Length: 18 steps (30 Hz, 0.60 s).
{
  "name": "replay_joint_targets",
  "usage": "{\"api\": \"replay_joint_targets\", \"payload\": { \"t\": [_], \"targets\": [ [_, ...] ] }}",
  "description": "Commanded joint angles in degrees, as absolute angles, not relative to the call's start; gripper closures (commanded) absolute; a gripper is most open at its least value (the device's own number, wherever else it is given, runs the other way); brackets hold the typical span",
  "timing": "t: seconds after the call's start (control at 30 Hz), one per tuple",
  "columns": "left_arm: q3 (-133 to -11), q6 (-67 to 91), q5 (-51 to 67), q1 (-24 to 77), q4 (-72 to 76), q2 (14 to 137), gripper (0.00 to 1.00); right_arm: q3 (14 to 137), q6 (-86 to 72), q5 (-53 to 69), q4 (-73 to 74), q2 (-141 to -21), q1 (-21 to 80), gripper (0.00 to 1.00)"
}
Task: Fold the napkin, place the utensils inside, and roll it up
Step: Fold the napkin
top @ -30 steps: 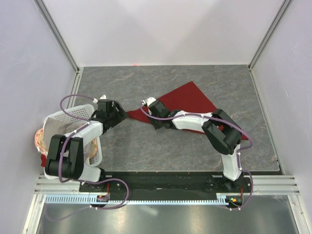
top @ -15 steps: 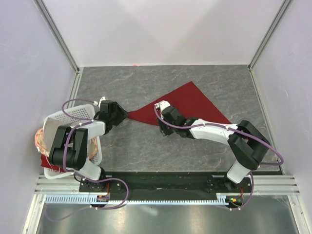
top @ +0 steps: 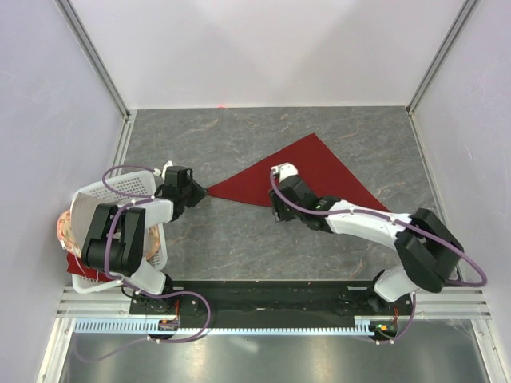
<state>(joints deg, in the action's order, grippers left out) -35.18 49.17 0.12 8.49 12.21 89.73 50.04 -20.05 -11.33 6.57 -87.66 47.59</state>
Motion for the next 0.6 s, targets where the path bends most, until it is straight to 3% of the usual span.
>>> {"api": "replay_joint_targets", "payload": {
  "t": [0.0, 0.4, 0.57],
  "targets": [
    [-35.42, 47.21, -0.18, 8.79, 14.06, 90.79, 0.77, 46.5, -29.6, -15.04, 8.17, -79.47, 39.5, 0.48],
    [-36.12, 41.23, -1.05, 8.79, 12.57, 91.05, 0.78, 29.63, -41.12, -0.18, 10.11, -55.74, 0.31, 0.51],
    [-36.65, 38.94, -1.23, 8.79, 13.01, 91.84, 0.77, 24.27, -46.58, 8.32, 11.07, -49.57, -16.04, 0.47]
  ]
}}
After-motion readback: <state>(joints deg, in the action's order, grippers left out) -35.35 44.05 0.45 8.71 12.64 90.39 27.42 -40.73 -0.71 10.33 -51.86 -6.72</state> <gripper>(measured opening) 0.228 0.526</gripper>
